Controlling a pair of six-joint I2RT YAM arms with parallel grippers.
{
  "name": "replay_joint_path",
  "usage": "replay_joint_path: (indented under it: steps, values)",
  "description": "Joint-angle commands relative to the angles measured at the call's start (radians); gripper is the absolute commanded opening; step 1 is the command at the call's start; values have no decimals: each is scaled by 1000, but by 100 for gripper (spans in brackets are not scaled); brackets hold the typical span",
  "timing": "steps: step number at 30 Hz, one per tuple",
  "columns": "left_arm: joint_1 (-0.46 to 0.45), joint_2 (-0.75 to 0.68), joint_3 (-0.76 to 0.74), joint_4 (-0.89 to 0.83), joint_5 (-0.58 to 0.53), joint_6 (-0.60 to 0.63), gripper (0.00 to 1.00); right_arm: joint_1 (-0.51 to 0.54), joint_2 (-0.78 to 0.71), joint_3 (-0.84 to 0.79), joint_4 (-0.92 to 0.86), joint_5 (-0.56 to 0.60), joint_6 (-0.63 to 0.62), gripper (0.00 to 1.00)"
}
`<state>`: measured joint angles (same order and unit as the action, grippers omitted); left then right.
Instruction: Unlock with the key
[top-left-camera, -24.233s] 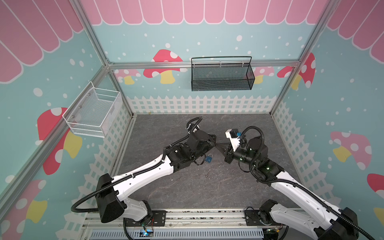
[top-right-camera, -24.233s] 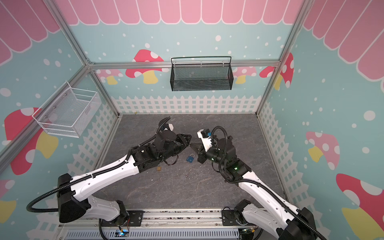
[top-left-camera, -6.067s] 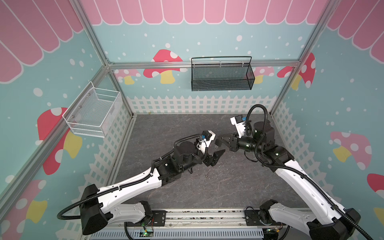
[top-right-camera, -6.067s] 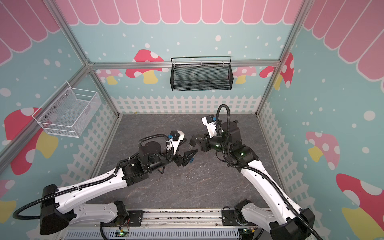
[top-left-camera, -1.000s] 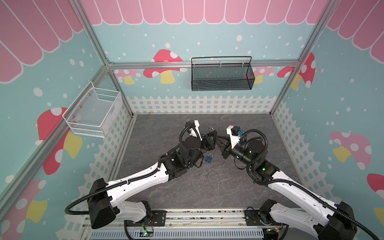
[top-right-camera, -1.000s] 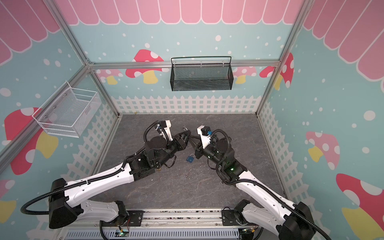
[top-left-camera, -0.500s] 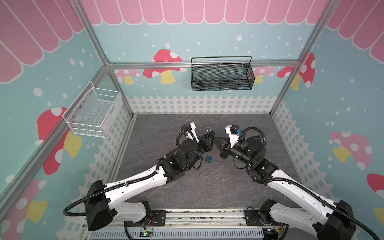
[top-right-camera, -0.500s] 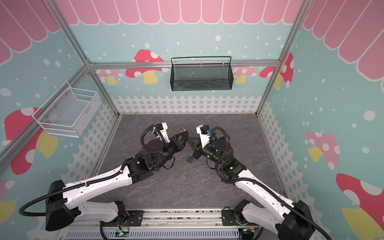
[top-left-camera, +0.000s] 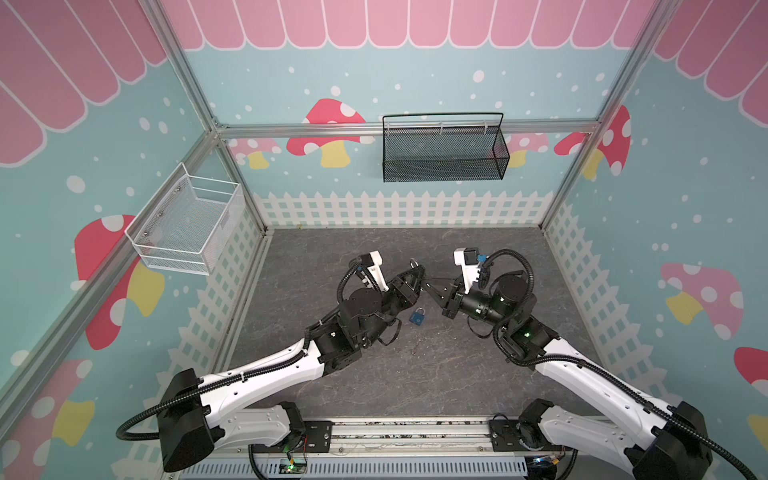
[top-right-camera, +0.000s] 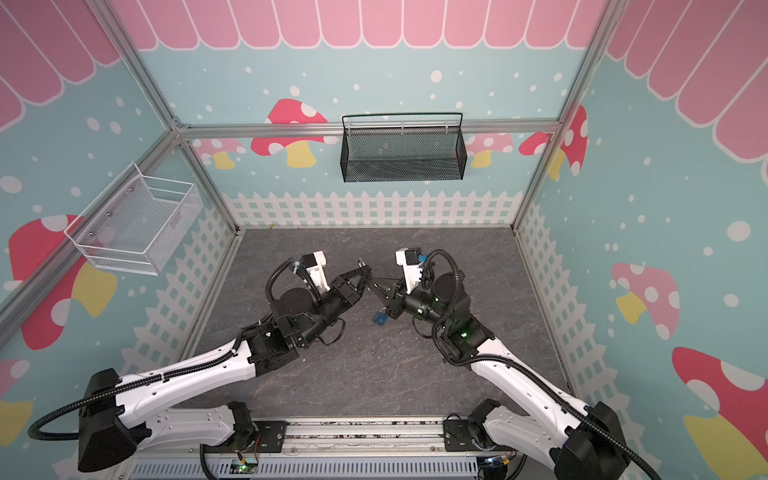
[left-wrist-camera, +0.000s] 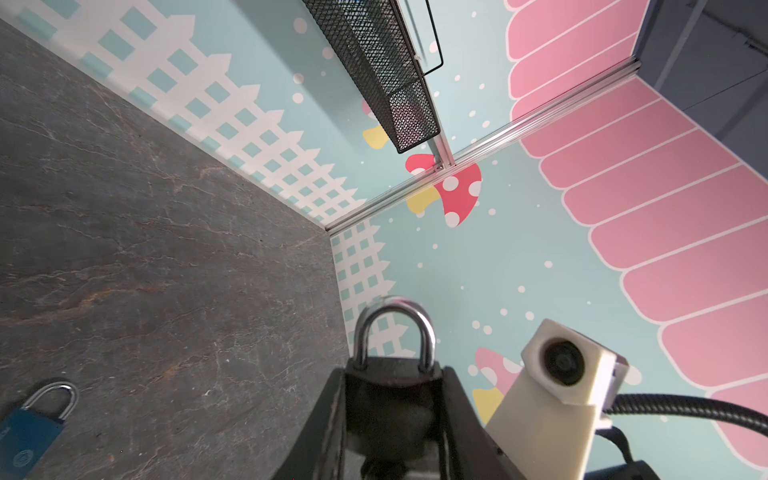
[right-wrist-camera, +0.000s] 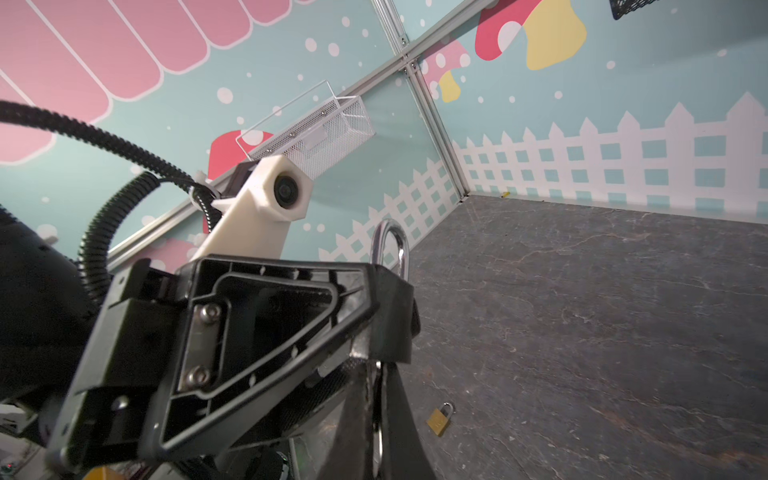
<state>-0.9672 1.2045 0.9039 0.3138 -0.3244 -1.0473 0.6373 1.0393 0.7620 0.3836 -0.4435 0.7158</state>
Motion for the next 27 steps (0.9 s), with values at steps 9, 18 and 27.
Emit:
replay_joint_path:
  steps: [9,18,27]
  values:
    - [31,-20,-53,71,21,-56,0,-5,-31,-27,174,-97,214,0]
    - [38,-38,-43,55,11,-12,0,-8,-39,-17,117,-76,153,0]
    - [39,-110,-28,-94,-1,589,0,-10,-117,114,-340,138,-185,53]
